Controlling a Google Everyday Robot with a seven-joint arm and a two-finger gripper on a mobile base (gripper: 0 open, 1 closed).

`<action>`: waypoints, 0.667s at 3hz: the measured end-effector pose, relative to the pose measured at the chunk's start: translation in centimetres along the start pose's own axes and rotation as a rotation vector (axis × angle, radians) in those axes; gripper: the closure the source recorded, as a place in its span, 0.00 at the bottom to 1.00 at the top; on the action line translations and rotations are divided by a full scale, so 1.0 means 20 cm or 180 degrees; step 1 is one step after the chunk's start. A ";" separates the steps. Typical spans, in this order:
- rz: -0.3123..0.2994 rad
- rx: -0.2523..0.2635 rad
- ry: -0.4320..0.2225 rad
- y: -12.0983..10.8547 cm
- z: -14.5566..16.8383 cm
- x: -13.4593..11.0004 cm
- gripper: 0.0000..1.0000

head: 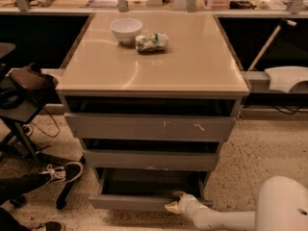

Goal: Open bottom drawer

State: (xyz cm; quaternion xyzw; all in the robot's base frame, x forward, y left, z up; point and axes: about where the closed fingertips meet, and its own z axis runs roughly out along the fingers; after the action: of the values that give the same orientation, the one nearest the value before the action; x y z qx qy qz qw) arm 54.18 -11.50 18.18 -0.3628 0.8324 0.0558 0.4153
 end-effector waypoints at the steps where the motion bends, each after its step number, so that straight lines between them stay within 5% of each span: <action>1: 0.0000 0.0000 0.0000 0.00 -0.01 -0.01 1.00; 2: 0.0073 0.0014 -0.0024 0.06 -0.09 0.06 1.00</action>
Offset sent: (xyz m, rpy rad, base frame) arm -0.4688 -0.1348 -0.0734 0.3450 0.0236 -0.3173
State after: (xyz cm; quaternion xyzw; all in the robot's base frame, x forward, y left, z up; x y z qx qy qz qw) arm 51.76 -11.99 18.24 -0.3521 0.8350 0.0602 0.4185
